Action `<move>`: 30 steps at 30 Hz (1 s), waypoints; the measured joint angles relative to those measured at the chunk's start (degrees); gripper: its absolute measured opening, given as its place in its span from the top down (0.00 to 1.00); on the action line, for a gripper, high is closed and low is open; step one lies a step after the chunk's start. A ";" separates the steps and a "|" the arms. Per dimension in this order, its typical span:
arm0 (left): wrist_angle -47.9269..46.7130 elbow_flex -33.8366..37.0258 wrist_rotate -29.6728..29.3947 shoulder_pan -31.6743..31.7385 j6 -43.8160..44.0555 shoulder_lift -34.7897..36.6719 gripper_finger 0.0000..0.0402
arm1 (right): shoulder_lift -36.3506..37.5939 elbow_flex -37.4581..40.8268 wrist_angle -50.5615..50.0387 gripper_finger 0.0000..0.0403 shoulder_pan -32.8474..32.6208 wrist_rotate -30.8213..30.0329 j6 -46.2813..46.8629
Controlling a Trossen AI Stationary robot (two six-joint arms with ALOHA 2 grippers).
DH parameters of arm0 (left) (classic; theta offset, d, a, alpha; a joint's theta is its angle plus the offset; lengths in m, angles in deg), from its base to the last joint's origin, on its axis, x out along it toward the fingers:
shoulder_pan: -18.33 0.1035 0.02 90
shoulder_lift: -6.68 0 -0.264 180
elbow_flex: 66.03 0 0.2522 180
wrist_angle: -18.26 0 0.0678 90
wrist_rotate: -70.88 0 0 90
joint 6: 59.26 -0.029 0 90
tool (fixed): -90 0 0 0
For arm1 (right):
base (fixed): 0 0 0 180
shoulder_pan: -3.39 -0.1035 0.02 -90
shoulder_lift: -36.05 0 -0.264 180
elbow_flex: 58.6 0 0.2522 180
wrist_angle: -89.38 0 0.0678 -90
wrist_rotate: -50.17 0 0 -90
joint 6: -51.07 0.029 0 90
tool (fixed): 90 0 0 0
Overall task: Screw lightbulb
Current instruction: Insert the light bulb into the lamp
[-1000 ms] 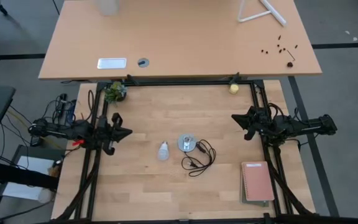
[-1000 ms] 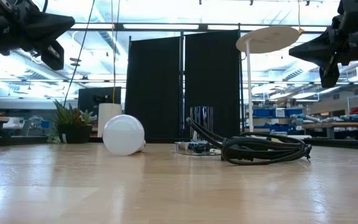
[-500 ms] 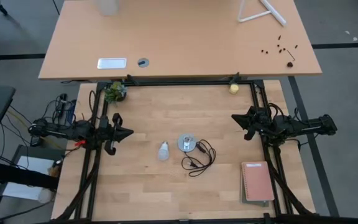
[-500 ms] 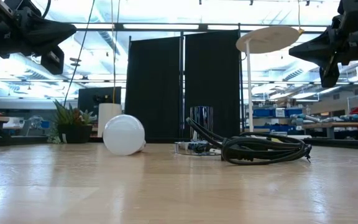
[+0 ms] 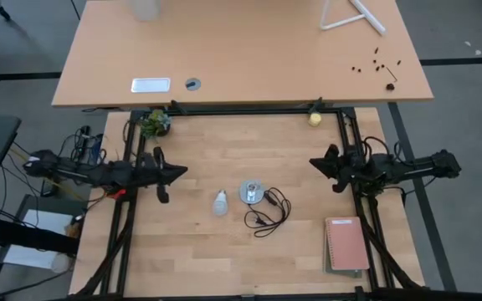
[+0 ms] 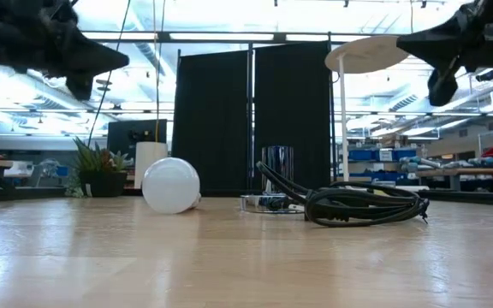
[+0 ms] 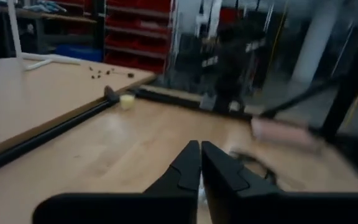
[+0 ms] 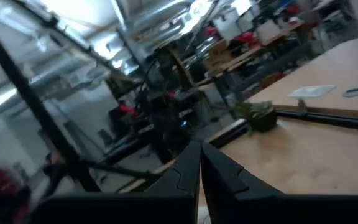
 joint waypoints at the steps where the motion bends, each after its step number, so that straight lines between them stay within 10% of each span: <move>1: -0.10 -1.06 0.83 -0.09 -2.08 -2.83 0.91 | -1.81 0.00 1.32 0.94 0.00 0.62 -1.12; 15: 0.86 -15.73 5.94 -1.22 -10.75 -40.38 0.83 | -26.24 -11.07 -2.02 0.86 -1.09 7.10 -11.64; 30: -16.21 -35.89 -0.28 -7.94 18.42 -56.05 0.41 | -43.05 -24.11 -14.97 0.49 -7.37 -4.84 -11.50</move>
